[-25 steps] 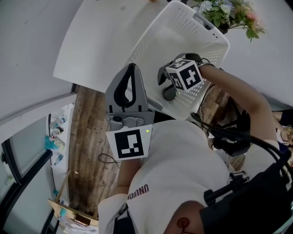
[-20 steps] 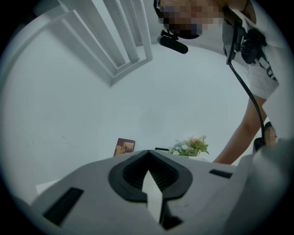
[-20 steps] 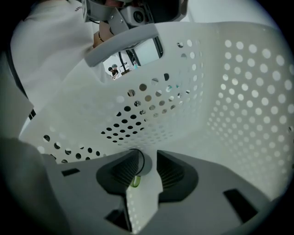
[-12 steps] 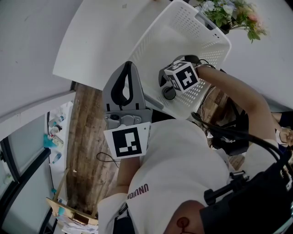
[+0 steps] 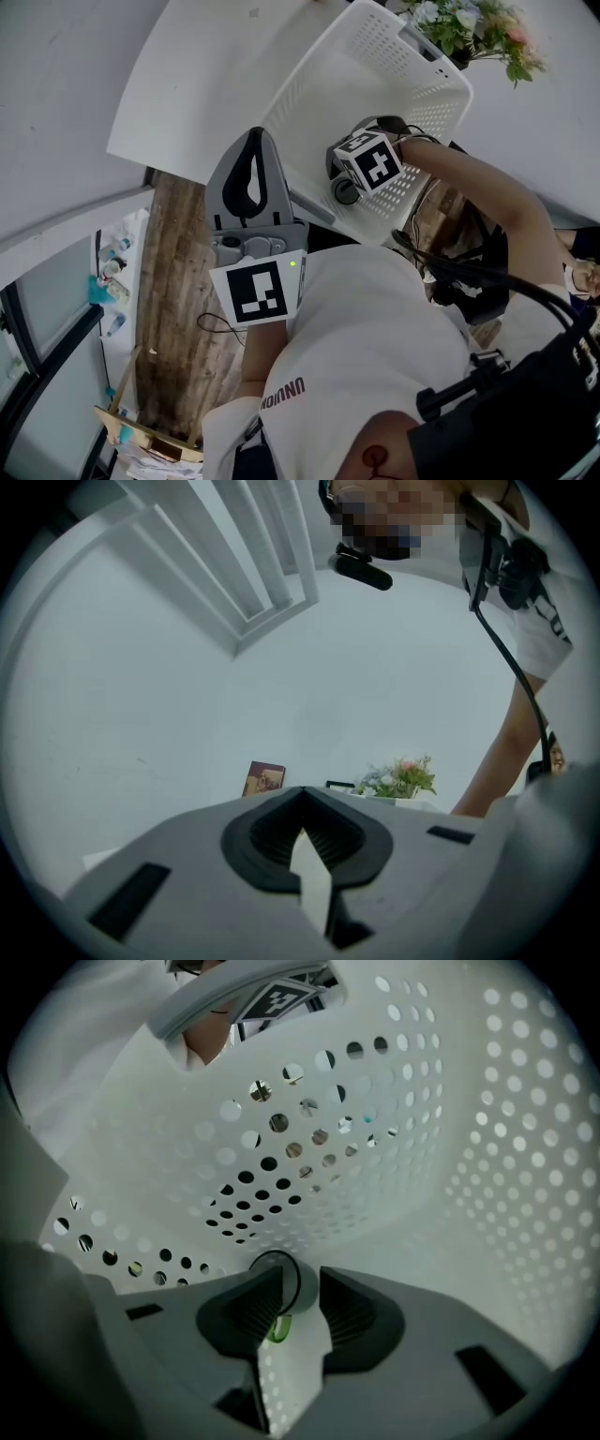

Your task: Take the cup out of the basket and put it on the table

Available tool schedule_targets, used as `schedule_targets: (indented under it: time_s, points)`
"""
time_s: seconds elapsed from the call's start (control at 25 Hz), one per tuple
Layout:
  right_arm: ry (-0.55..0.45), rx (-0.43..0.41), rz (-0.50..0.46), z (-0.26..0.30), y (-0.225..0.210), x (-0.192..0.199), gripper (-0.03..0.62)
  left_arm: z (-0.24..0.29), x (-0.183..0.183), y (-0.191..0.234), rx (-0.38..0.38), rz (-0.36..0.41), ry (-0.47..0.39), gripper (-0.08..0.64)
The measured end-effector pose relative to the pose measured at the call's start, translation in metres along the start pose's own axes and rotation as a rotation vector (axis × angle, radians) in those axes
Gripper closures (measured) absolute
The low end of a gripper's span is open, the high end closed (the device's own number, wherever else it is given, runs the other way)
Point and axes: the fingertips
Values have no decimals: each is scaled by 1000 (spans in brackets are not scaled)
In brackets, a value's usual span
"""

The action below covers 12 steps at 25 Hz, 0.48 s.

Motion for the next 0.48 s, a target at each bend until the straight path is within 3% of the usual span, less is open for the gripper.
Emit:
schedule_targets:
  time_s: [0.48]
  points:
    - [52, 13, -27, 12, -3, 6, 459, -1, -1, -4, 4, -2, -4, 548]
Point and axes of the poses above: the fingertips, and each gripper's own axes: z forward along the fingers, y to its left, x out of its underside, and after that the axes turned 9 degrees about -y, right-handed
